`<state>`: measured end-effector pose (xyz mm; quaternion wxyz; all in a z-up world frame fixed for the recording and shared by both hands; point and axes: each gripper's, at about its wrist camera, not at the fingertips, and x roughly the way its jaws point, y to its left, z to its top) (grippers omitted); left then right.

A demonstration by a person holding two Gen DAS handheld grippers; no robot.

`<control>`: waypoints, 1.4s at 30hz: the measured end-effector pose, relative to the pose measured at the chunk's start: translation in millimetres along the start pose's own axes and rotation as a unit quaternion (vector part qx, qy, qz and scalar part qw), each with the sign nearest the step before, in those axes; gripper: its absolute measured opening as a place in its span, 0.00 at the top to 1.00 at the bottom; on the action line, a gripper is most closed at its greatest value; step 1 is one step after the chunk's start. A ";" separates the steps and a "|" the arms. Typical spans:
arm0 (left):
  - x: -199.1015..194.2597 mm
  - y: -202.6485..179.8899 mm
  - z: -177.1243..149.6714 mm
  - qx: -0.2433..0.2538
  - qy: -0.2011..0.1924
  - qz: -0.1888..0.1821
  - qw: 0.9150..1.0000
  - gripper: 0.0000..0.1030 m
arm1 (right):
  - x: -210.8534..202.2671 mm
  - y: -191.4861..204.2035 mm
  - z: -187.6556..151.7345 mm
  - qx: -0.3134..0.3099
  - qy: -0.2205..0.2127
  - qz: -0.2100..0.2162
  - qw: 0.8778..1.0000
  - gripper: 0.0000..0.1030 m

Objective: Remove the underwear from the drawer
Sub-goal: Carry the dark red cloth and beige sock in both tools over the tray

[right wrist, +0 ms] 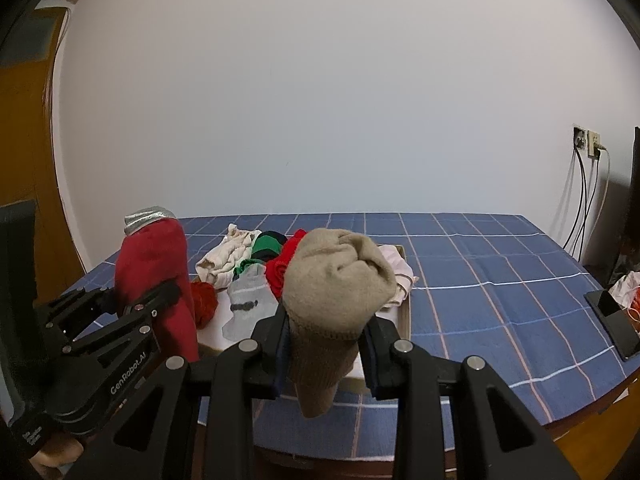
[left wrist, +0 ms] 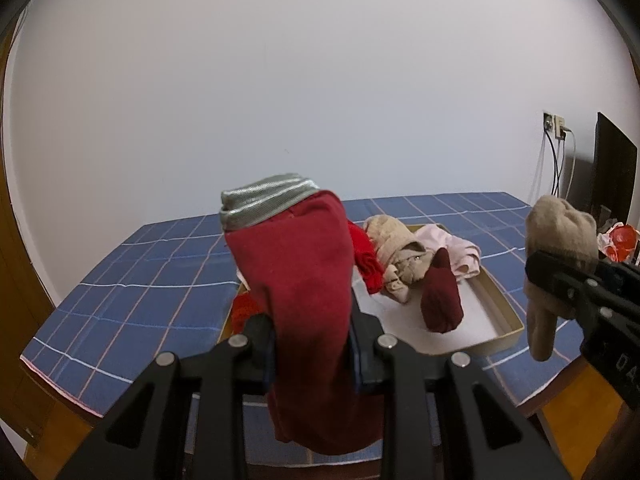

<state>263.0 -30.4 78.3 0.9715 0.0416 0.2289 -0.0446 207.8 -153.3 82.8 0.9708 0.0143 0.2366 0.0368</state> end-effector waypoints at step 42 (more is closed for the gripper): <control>41.6 -30.4 15.0 0.020 0.026 -0.009 0.999 0.76 | 21.1 -20.8 15.3 0.004 0.027 -0.009 1.000 0.69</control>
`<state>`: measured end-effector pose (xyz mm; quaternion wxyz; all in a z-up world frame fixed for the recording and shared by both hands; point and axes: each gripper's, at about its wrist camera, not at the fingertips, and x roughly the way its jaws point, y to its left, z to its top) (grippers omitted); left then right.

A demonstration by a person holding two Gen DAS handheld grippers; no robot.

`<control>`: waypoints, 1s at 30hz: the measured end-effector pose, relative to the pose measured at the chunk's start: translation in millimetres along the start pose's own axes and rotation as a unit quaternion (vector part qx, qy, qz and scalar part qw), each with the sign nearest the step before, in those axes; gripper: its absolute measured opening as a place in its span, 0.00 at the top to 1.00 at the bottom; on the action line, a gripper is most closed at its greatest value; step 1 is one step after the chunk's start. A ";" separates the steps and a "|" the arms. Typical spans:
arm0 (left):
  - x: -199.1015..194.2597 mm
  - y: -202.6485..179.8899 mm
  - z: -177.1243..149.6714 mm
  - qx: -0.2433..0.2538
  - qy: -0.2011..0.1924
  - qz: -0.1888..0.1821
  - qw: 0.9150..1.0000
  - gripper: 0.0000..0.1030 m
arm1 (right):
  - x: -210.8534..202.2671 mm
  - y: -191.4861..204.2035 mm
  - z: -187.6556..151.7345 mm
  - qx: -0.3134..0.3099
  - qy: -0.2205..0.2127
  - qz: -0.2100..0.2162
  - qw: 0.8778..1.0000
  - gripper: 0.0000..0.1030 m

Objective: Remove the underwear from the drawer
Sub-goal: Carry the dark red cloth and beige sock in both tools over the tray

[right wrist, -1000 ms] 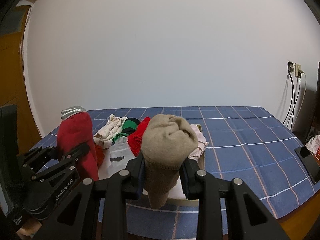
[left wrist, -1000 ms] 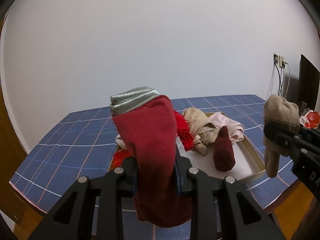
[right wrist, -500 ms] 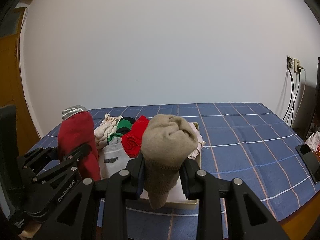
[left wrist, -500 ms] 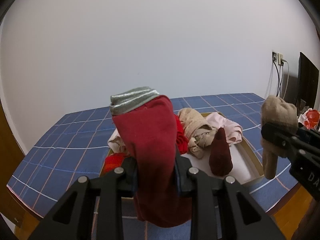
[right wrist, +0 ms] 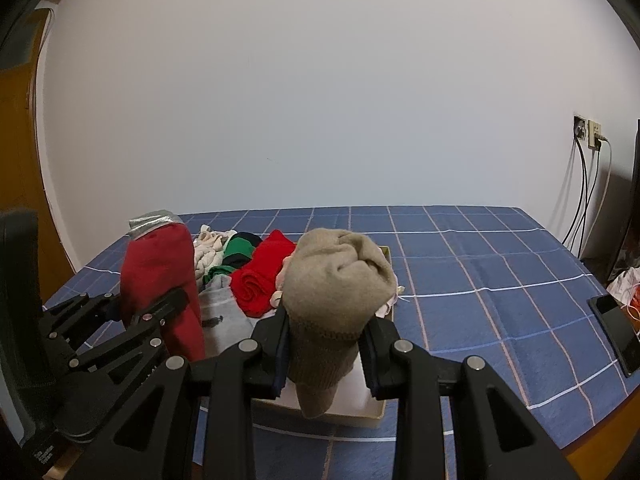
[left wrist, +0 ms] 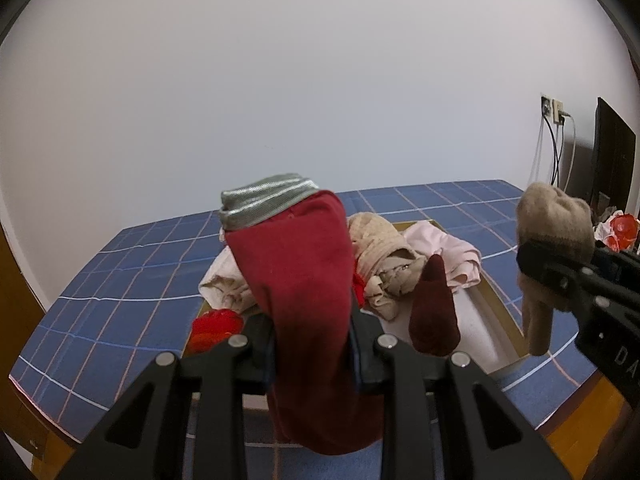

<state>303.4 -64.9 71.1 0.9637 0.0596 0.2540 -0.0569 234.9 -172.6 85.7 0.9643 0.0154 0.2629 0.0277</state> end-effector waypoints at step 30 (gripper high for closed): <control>21.0 -40.0 4.4 0.022 0.067 -0.059 0.996 0.76 | 50.4 -16.6 -1.5 0.003 0.056 -0.011 0.998 0.69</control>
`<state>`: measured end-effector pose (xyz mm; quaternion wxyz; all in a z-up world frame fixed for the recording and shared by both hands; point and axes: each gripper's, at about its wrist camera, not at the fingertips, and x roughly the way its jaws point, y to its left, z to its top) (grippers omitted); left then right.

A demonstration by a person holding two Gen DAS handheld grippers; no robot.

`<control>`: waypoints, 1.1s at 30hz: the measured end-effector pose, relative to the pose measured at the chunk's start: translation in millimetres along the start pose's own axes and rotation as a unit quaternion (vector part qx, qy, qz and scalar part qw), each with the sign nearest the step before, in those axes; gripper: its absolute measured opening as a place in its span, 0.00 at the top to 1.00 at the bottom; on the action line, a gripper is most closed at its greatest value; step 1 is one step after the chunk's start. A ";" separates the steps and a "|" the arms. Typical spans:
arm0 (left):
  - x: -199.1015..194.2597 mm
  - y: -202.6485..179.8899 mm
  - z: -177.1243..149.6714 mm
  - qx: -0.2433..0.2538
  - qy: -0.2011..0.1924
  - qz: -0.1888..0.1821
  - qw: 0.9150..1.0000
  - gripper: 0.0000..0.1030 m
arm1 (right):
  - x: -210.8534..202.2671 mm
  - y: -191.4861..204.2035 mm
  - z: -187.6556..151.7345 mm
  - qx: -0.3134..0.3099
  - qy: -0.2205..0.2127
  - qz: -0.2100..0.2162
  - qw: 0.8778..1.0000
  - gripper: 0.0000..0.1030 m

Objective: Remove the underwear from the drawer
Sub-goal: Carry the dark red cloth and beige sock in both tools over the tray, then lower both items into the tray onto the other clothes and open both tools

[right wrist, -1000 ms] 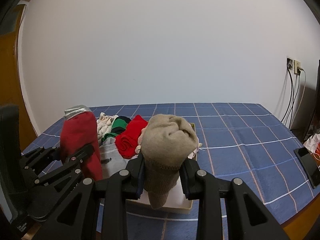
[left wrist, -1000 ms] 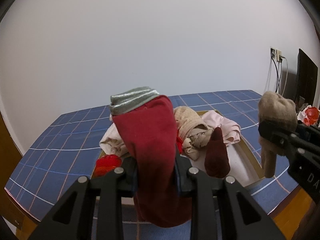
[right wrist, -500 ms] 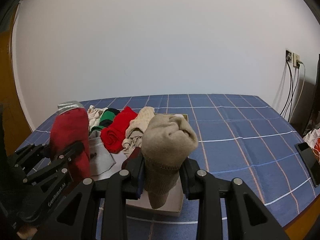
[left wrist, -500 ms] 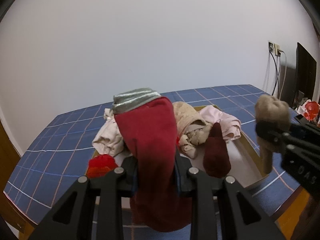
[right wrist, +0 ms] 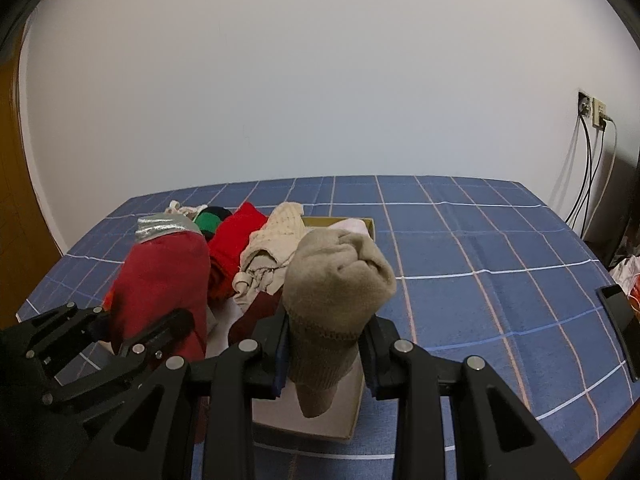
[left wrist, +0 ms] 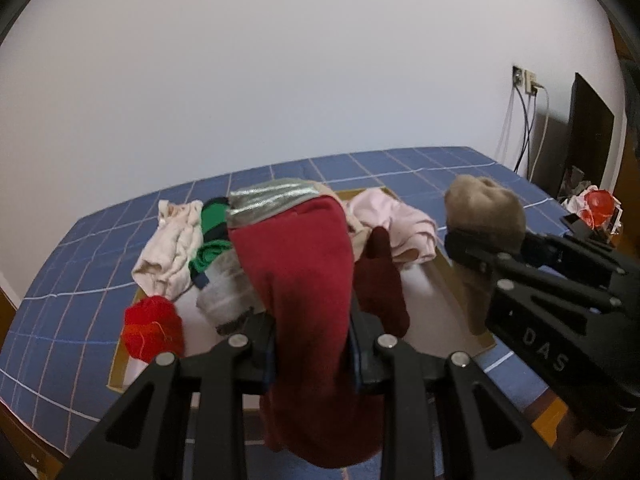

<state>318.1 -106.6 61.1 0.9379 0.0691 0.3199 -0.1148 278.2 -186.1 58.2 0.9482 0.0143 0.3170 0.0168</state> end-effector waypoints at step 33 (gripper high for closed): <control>83.7 10.6 -0.5 -0.055 0.095 -0.052 0.993 0.77 | 105.4 -4.9 2.4 -0.003 0.130 0.018 0.991 0.69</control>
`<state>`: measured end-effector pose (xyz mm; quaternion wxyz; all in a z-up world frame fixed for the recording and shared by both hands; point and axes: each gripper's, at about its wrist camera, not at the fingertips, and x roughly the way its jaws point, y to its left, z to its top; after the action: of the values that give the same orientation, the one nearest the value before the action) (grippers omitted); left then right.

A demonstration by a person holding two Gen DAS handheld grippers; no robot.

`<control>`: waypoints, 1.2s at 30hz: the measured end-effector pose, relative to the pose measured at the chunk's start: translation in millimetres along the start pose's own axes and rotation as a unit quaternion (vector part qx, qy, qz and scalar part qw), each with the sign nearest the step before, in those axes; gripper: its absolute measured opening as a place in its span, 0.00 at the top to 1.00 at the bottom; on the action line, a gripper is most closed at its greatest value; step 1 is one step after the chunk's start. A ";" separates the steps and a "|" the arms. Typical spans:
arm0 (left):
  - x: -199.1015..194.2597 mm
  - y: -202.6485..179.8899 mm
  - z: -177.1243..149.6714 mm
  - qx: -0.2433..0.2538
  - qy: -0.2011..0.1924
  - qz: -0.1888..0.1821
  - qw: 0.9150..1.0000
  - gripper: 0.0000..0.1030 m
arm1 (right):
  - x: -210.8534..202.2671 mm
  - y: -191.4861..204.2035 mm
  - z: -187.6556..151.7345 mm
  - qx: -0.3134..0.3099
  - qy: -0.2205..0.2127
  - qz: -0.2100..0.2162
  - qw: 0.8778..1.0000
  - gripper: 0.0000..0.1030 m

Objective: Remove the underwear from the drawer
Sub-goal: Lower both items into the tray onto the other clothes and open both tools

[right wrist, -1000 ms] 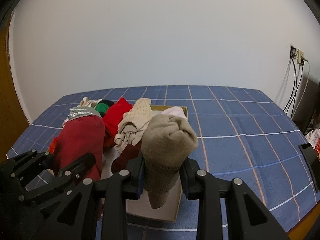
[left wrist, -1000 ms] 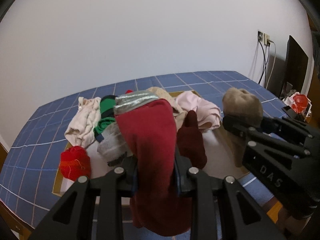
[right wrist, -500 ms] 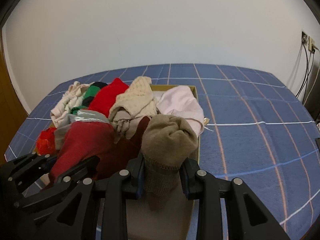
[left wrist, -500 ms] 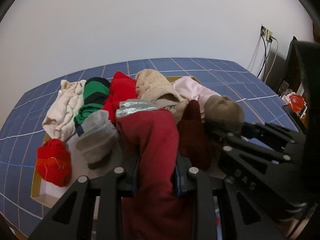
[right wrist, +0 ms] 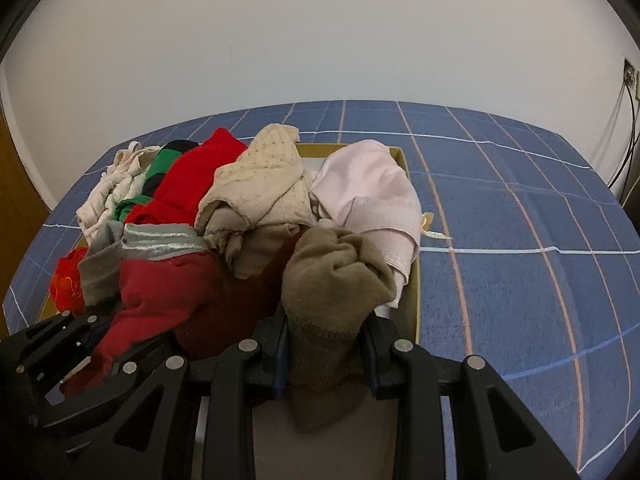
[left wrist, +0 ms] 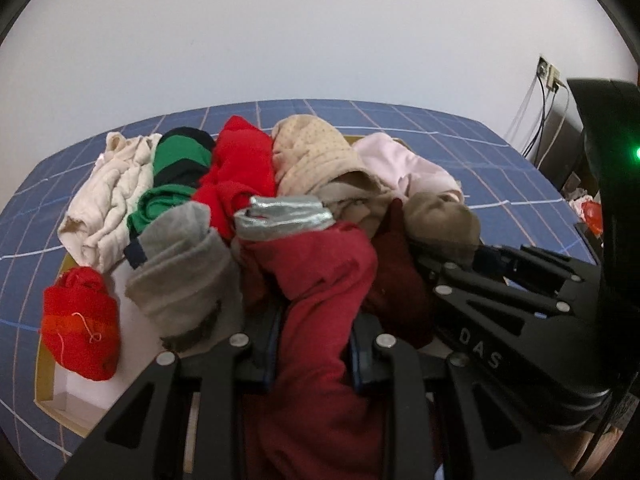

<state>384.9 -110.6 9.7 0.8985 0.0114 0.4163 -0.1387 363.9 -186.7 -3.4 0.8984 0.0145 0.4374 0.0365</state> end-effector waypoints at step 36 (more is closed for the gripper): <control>-76.4 36.6 -2.9 -0.014 -0.167 0.100 0.981 0.15 | -71.5 8.0 -11.8 0.057 -0.183 0.046 0.980 0.41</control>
<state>345.3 -56.7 61.8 0.9648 0.0173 0.2589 -0.0424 310.3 -184.4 45.9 0.9583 0.0923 0.2656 0.0500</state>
